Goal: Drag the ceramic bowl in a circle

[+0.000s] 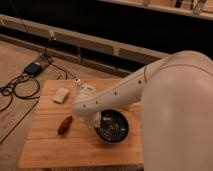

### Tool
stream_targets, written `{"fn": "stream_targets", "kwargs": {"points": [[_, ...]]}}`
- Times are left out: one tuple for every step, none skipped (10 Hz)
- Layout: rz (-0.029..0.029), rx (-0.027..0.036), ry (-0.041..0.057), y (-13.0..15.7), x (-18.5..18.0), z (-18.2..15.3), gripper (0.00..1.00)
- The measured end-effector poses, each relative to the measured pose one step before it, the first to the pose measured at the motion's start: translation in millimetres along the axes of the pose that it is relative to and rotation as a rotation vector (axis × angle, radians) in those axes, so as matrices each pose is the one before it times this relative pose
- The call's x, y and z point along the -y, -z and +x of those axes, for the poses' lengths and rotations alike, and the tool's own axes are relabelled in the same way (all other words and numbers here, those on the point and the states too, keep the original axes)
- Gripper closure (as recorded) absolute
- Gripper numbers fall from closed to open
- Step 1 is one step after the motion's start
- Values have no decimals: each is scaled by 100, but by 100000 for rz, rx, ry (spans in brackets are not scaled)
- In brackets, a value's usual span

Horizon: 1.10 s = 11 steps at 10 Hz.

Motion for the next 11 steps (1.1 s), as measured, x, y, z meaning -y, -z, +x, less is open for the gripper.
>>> {"fn": "stream_targets", "kwargs": {"points": [[-1197,-642,1742,87,-908,1016,100],[-2575,-1193,1903,114,-1401,1723,100],[-1913,-937,1124,151,-872,1480,100],[-1474,-589,880,104,-585,1168,100],[-985,-1101,799,39,-327,1602,100],[-774,-1448,-64,-96,1,1812,100],[-258,-907,-839,-176,431,1186,100],[977,-956,101,-295,505,580,100],[-127,84,124,-13,-35,23,100],[-51,-32,157,-17,-70,12,100],[24,-64,-35,-6,11,24,100]]}}
